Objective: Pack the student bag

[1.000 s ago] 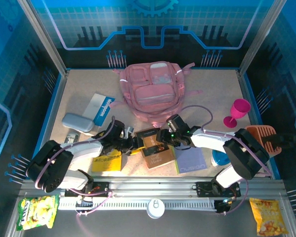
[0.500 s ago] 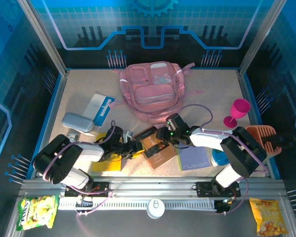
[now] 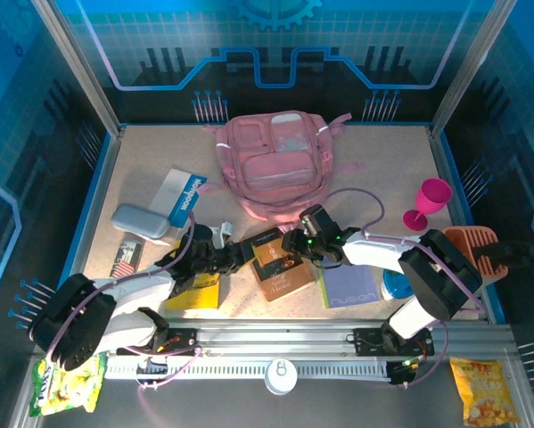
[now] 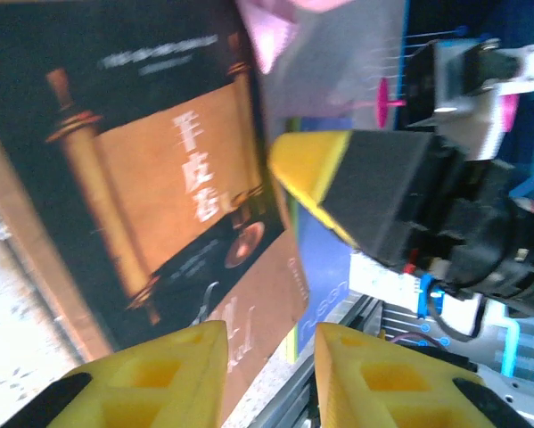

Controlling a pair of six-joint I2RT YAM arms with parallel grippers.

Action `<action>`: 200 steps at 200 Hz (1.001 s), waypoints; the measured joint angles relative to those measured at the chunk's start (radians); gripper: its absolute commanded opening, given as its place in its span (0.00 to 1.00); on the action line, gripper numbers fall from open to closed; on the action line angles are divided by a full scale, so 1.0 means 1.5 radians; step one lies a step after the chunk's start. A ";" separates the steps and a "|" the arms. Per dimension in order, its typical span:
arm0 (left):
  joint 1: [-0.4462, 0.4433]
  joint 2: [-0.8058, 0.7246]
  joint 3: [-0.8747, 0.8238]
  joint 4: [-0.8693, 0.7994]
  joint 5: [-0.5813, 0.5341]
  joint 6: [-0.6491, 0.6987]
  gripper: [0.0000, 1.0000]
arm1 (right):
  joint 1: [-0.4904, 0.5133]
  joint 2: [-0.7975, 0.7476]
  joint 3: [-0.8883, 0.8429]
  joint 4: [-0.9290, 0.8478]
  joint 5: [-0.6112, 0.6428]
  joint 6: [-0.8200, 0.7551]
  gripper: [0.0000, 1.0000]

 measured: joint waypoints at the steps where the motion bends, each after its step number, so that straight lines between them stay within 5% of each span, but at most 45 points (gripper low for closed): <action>1: 0.000 0.000 0.001 0.000 -0.001 0.000 0.32 | 0.000 0.000 0.000 0.000 -0.001 0.000 0.49; 100: -0.001 0.007 0.039 -0.182 -0.101 0.022 0.37 | 0.006 -0.010 0.020 -0.065 -0.024 -0.030 0.45; 200: -0.001 0.109 0.050 -0.162 -0.089 -0.006 0.41 | 0.006 0.004 0.032 -0.091 -0.022 -0.066 0.42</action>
